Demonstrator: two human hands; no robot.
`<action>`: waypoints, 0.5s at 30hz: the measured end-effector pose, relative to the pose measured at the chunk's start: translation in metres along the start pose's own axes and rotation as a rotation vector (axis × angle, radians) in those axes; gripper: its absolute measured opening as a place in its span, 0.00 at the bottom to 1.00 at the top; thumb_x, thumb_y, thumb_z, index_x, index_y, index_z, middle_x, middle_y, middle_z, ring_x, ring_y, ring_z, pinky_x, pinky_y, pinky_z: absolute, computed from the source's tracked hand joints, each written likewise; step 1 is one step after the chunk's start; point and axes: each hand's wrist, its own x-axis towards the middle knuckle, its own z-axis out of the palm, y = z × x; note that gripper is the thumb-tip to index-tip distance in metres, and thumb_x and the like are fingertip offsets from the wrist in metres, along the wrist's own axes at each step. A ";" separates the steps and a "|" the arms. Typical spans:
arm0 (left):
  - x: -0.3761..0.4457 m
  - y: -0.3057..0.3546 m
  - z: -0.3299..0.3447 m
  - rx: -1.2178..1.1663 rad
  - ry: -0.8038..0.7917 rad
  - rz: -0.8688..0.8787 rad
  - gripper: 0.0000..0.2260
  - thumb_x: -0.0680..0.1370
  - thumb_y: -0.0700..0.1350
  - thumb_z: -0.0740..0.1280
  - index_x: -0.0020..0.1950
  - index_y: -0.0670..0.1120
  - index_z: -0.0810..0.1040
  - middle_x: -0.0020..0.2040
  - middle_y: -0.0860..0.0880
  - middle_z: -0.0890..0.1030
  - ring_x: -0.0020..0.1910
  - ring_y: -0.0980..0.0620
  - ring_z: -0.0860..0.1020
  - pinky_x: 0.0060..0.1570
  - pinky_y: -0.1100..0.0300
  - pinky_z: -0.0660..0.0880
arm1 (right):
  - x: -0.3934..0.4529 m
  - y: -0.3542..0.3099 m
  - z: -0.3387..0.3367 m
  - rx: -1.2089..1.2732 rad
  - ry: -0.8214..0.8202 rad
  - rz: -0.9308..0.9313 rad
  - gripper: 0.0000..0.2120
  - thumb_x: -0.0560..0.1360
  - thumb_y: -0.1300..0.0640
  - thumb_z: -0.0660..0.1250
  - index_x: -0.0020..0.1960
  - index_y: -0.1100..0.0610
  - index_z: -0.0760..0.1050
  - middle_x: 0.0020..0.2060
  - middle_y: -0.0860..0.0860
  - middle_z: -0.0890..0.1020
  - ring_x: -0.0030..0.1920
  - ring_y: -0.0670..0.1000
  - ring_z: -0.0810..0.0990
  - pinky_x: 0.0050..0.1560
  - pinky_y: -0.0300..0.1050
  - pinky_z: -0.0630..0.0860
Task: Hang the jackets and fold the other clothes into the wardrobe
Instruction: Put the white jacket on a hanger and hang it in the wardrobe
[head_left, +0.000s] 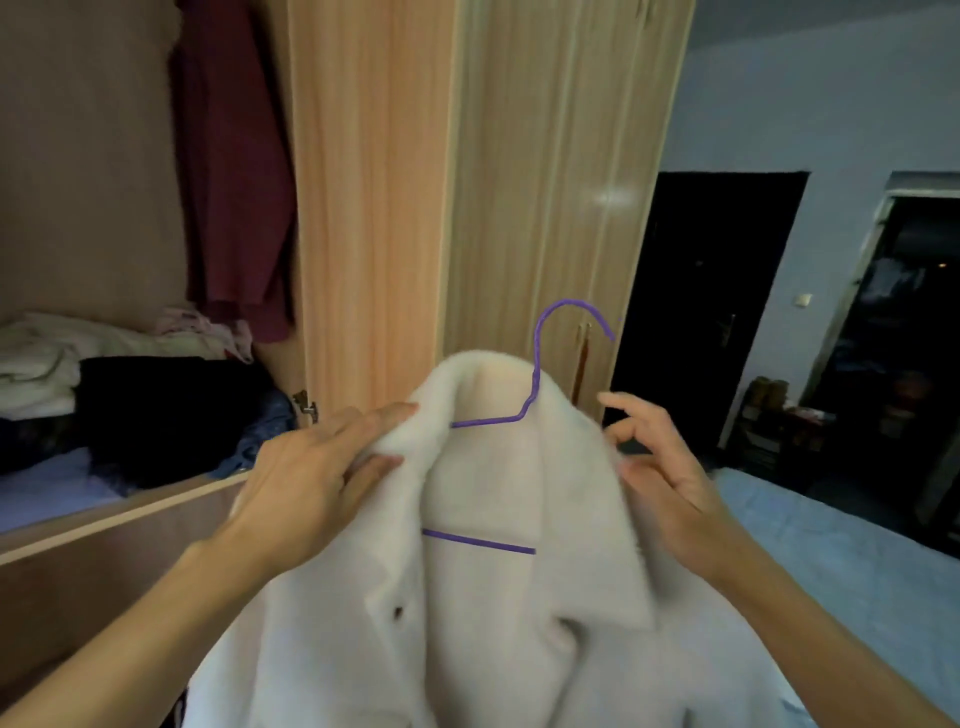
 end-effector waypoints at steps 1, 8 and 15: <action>-0.001 0.000 -0.005 0.025 0.015 -0.026 0.20 0.79 0.60 0.58 0.70 0.62 0.70 0.59 0.60 0.80 0.52 0.51 0.82 0.44 0.51 0.80 | 0.005 0.001 0.003 -0.027 -0.041 -0.035 0.20 0.79 0.52 0.61 0.70 0.44 0.70 0.53 0.49 0.76 0.46 0.52 0.77 0.52 0.43 0.71; 0.003 0.006 -0.033 0.278 0.023 -0.151 0.18 0.78 0.60 0.57 0.67 0.59 0.71 0.50 0.56 0.80 0.47 0.47 0.81 0.38 0.51 0.78 | 0.050 0.022 0.026 -0.113 -0.183 -0.168 0.31 0.71 0.46 0.75 0.71 0.48 0.71 0.58 0.41 0.73 0.61 0.46 0.76 0.63 0.41 0.71; -0.017 0.012 -0.051 0.475 0.132 -0.314 0.18 0.76 0.56 0.58 0.65 0.55 0.69 0.54 0.52 0.70 0.37 0.43 0.78 0.29 0.53 0.74 | 0.088 0.019 0.076 -0.125 -0.055 -0.311 0.22 0.70 0.51 0.73 0.62 0.48 0.74 0.53 0.38 0.76 0.52 0.45 0.78 0.54 0.44 0.74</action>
